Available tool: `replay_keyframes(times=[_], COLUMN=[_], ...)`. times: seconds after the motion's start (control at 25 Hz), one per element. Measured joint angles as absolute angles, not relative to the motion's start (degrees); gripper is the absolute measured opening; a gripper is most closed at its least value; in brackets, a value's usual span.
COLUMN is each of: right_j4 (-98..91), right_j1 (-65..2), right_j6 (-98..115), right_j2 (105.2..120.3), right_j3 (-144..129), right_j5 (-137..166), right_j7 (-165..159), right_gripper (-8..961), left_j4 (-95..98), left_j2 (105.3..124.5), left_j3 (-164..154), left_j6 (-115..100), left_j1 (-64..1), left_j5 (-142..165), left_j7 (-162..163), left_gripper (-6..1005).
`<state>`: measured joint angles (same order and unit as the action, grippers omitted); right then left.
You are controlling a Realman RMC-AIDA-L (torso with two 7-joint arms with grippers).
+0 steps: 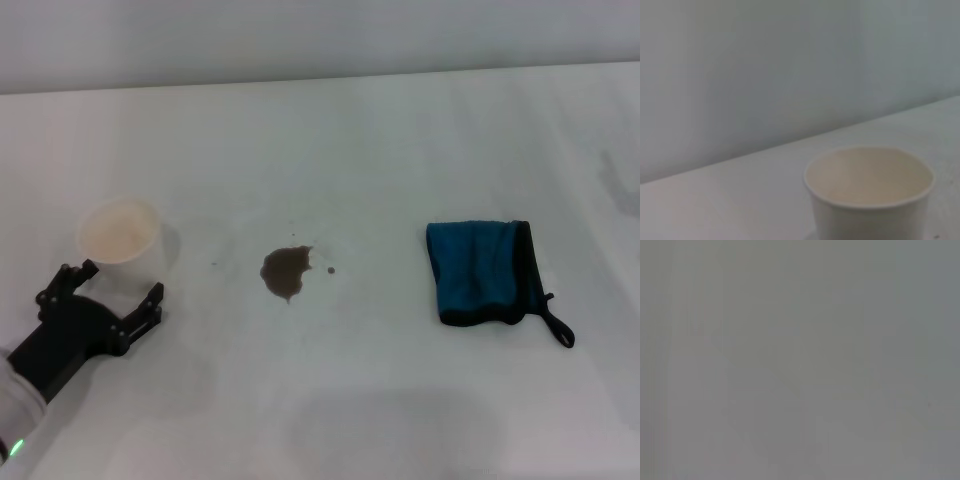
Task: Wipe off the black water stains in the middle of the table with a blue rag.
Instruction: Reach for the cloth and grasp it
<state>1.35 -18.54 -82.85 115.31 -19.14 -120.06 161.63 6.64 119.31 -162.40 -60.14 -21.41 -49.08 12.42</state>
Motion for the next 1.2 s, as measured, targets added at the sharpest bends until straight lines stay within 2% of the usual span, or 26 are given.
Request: replay_keyframes(times=[0.56,0.84,0.92,1.04,1.2], right_j4=[0.6,-12.2,-17.0,-22.6,-27.7], right_j1=[-18.5,-17.3,-16.8,-16.6,-17.8], right_j6=[-84.0,-68.8,-64.6,-62.6,-65.9], right_j2=[115.17,114.50,114.18,112.28,106.88], right_j3=[-18.7,-22.6,-25.5,-29.9,-36.5], right_j5=[-120.3,-117.4,-114.2,-107.8,-98.1], right_j7=[154.5,116.0,104.6,90.3,71.3], right_gripper=[860,860,814,746,725], left_j4=[5.0,2.7,1.6,0.7,-0.1], left_j2=[119.00,118.99,118.99,119.00,118.98], left_j3=[-159.6,-154.2,-153.0,-151.8,-151.7], left_j6=[-75.6,-83.0,-85.3,-88.2,-89.9], left_j1=[-11.9,-7.6,-7.0,-6.7,-7.3], left_j5=[-53.2,-60.6,-62.6,-64.9,-66.7], left_j7=[12.1,10.4,10.3,10.3,10.3], left_gripper=[891,893,893,892,892])
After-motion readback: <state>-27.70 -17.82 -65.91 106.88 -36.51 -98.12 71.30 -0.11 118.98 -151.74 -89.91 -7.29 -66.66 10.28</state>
